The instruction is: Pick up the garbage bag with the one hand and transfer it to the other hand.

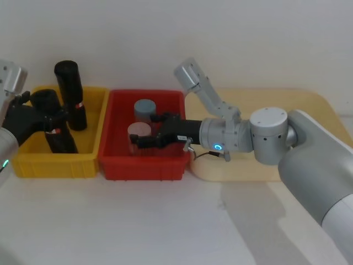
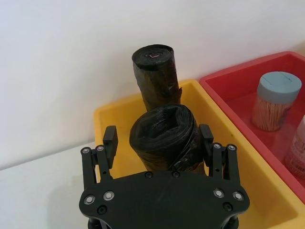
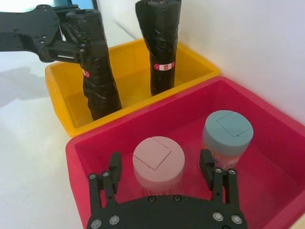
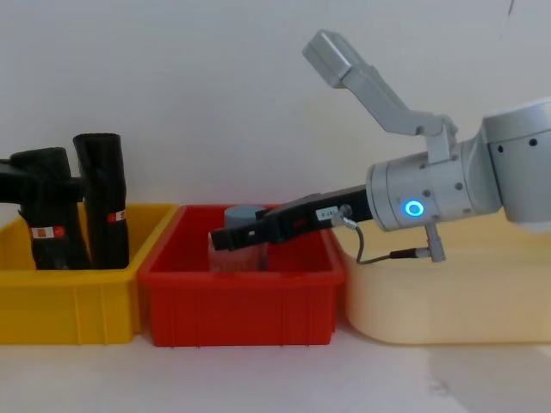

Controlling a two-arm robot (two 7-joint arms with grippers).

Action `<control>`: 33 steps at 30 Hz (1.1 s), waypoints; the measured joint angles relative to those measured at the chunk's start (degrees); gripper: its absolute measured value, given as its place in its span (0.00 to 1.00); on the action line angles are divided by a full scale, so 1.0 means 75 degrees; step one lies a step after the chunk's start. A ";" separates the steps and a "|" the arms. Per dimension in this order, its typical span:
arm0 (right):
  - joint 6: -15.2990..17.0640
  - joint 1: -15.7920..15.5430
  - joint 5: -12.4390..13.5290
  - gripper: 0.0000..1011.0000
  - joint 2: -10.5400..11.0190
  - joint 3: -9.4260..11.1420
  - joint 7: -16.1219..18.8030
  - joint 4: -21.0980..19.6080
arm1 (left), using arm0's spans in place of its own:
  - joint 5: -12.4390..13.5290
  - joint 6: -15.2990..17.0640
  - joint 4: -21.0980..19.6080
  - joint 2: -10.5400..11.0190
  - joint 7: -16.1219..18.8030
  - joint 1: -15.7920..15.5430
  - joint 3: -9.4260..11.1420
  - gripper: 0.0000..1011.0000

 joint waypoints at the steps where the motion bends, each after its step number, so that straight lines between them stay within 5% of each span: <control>1: -0.0003 0.0015 -0.0011 0.99 -0.0013 -0.0005 0.0010 0.0020 | 0.0000 0.0000 0.0000 0.0000 0.0000 0.0000 0.0000 0.99; 27: -0.0177 0.0300 -0.0205 0.99 -0.0347 -0.0001 0.0168 0.0729 | -0.0001 0.0000 -0.0001 0.0000 -0.0001 0.0001 0.0000 0.99; 33: -0.0192 0.0319 -0.0213 0.88 -0.0373 0.0008 0.0181 0.0782 | -0.0001 0.0001 -0.0001 0.0001 -0.0001 0.0001 0.0000 0.88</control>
